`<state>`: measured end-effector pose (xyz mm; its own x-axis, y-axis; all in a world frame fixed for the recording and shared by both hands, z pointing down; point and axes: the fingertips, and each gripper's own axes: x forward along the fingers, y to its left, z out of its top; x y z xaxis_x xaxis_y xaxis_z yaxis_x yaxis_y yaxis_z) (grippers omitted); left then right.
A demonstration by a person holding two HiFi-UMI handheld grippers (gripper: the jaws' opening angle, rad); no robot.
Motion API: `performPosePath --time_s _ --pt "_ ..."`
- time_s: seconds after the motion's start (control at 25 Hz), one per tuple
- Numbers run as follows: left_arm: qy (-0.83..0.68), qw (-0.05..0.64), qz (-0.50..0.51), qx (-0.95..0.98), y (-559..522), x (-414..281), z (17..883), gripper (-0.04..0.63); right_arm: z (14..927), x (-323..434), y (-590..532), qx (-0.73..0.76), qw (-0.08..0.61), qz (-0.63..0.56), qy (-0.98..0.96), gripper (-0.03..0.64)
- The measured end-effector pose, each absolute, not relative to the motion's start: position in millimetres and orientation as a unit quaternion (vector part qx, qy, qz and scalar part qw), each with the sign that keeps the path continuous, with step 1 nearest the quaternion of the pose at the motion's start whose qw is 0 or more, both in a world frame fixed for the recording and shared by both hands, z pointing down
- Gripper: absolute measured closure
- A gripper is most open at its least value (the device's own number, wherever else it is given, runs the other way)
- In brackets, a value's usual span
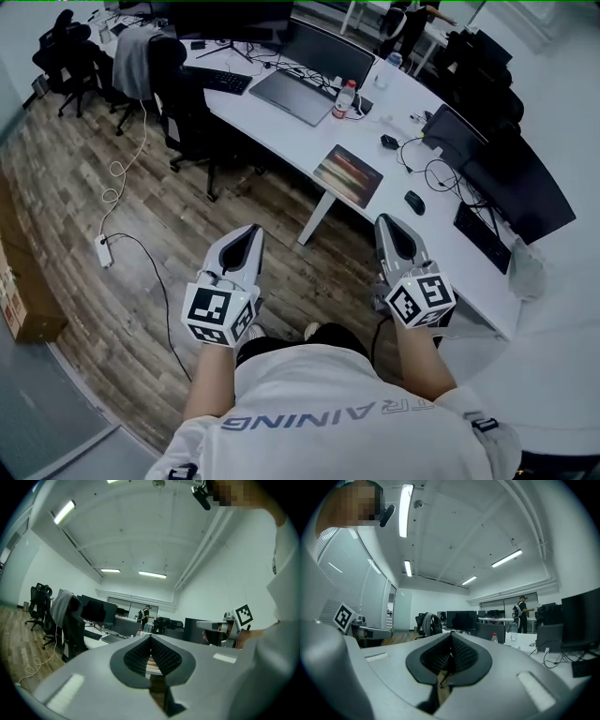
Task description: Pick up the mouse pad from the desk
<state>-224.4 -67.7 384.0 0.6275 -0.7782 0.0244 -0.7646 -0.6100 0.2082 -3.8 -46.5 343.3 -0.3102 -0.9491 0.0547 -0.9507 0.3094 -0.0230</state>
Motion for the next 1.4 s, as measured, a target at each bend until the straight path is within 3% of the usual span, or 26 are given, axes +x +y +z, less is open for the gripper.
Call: performPosePath --time_s 0.48,1.16,1.4 --pt "-0.41 0.107 -0.007 0.906 -134.5 -185.4 392.0 0.594 349.4 35.1 -119.2 0.6 -0.013 0.037 -0.799 0.603" --pt "-0.327 0.063 0.033 0.942 -279.0 23.8 374.2 0.594 360.7 250.8 -213.7 0.668 -0.053 0.045 -0.741 0.603" --pt "-0.307 0.088 0.05 0.946 -320.5 42.6 395.5 0.594 381.4 260.6 -245.0 0.675 -0.046 0.062 -0.734 0.603"
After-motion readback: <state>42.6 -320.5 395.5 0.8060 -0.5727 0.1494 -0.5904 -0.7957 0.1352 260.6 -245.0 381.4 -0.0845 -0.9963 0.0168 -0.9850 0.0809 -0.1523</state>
